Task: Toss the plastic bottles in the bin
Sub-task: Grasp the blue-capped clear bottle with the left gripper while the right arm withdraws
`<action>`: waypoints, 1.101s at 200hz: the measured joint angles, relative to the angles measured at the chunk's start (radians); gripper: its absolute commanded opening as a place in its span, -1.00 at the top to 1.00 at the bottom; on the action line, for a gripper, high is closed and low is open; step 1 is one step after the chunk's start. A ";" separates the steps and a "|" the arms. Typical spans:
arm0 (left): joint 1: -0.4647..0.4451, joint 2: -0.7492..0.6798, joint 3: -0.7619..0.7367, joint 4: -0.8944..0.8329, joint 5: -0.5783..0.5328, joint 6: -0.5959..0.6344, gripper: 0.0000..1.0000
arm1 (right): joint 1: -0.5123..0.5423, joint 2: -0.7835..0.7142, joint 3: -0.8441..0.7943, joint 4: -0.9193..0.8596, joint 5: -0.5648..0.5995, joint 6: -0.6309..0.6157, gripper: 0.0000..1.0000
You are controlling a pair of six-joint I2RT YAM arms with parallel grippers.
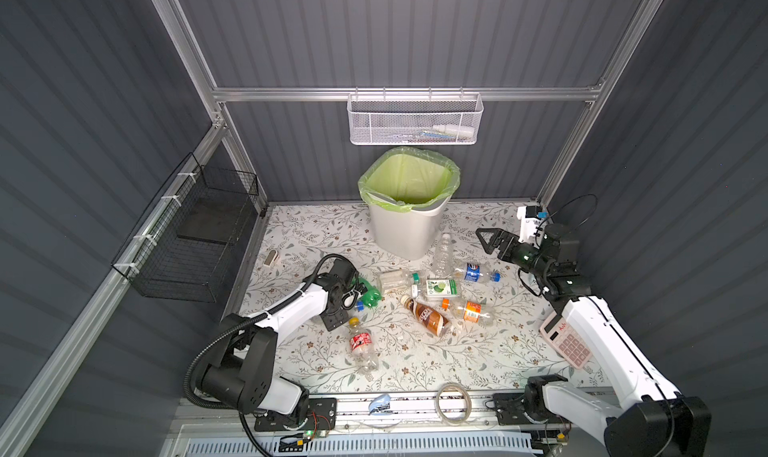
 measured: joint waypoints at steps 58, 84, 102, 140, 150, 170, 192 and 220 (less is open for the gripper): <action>0.000 0.004 -0.006 -0.001 0.002 0.000 -0.20 | -0.021 0.000 -0.011 0.007 0.000 0.001 -0.94; 0.000 -0.066 -0.036 -0.005 0.013 0.000 -0.15 | -0.029 0.008 -0.026 0.028 0.000 0.008 -0.92; 0.000 -0.129 -0.055 -0.005 0.018 0.000 -0.12 | -0.032 0.021 -0.034 0.041 0.000 0.019 -0.91; 0.000 -0.229 -0.080 -0.015 0.038 0.000 -0.13 | -0.032 0.051 -0.034 0.060 -0.005 0.039 -0.89; 0.000 -0.248 -0.080 -0.022 0.042 0.000 -0.13 | -0.032 0.060 -0.034 0.056 -0.006 0.038 -0.88; 0.000 -0.298 -0.080 -0.028 0.050 -0.001 -0.13 | -0.032 0.069 -0.034 0.032 -0.006 0.033 -0.86; 0.000 -0.352 -0.081 -0.027 0.066 -0.006 -0.11 | -0.032 0.070 -0.034 -0.010 -0.005 0.018 -0.85; 0.000 -0.421 -0.089 0.005 0.093 -0.035 -0.10 | -0.032 0.069 -0.035 -0.066 -0.003 0.002 -0.85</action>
